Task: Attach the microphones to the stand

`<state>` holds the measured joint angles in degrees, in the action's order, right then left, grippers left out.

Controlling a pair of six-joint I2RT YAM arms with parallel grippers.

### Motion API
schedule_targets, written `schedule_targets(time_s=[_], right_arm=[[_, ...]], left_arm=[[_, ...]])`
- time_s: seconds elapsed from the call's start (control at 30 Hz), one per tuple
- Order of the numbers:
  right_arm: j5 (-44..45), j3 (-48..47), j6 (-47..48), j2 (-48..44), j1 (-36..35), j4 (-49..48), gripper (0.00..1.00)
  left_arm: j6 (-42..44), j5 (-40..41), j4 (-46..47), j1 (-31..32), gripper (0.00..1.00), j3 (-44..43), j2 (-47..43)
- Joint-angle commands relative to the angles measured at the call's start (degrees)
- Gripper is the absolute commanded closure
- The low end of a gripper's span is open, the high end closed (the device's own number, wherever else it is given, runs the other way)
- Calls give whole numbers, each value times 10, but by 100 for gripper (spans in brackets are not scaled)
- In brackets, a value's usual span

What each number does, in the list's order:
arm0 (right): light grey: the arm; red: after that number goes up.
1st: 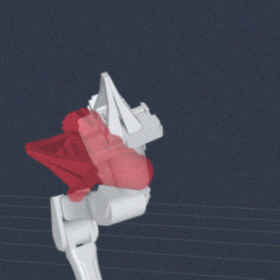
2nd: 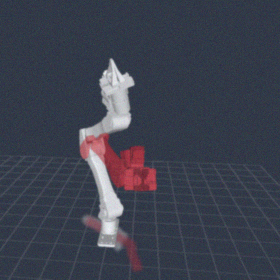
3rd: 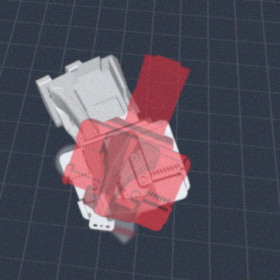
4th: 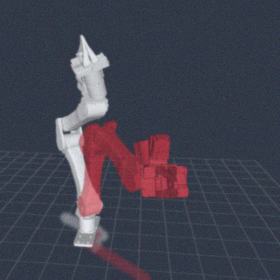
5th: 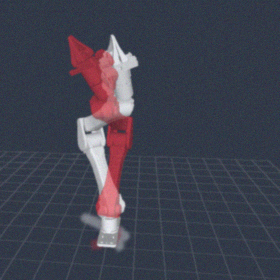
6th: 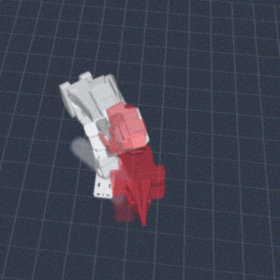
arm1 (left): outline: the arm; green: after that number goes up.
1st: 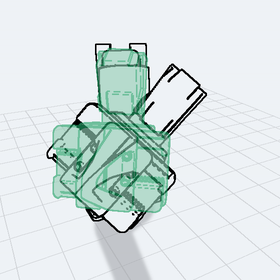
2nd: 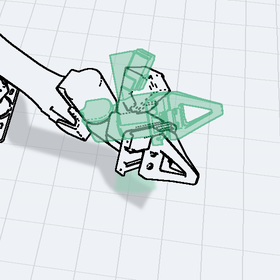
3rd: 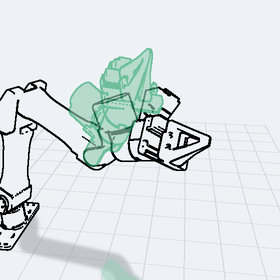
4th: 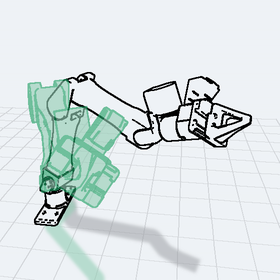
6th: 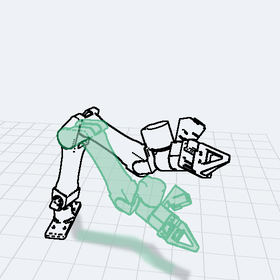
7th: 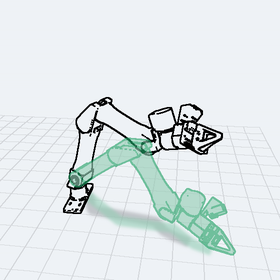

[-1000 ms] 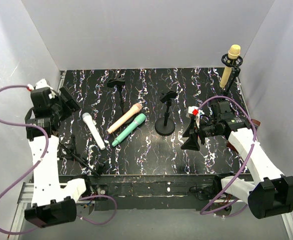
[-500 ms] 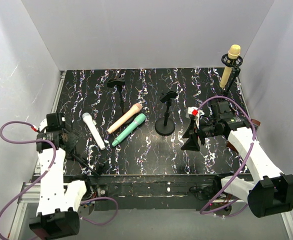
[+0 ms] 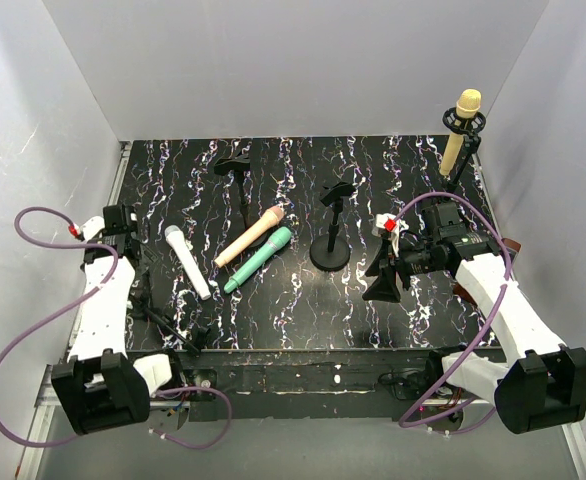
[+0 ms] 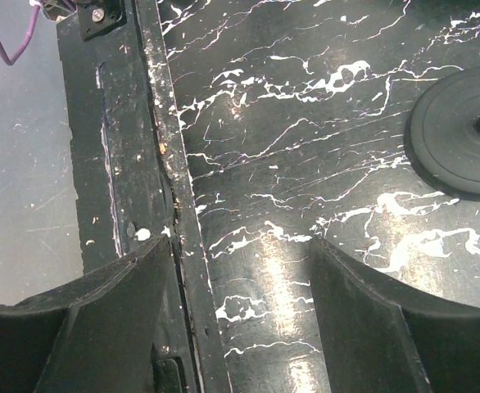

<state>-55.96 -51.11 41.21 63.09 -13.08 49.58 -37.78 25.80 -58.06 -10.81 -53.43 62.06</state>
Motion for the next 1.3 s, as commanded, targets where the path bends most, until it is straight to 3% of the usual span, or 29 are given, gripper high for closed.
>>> schedule_targets(time_s=[0.0,0.27,0.4,0.47,0.73,0.87,1.0,1.07,1.27], right_arm=[[-9,-18,11,-2,6,8,25],[-14,-16,11,-2,17,7,25],[-18,-14,12,-3,25,10,25],[-22,-15,12,-2,34,9,25],[-25,-13,23,3,46,15,25],[-24,-2,26,-7,46,4,25],[-64,-3,56,-16,45,24,25],[-78,-20,110,-14,42,66,25],[-78,-160,389,23,4,324,25]], left_arm=[[74,17,102,-18,26,10,34],[118,-12,211,-80,41,39,123],[115,-52,233,-98,86,47,156],[117,-65,226,-97,100,38,147],[110,-147,112,-97,100,-61,39],[83,-256,66,-94,100,-110,32],[54,-399,82,-64,100,-134,32],[60,-454,94,-42,100,-149,30],[42,-568,138,29,100,-131,3]])
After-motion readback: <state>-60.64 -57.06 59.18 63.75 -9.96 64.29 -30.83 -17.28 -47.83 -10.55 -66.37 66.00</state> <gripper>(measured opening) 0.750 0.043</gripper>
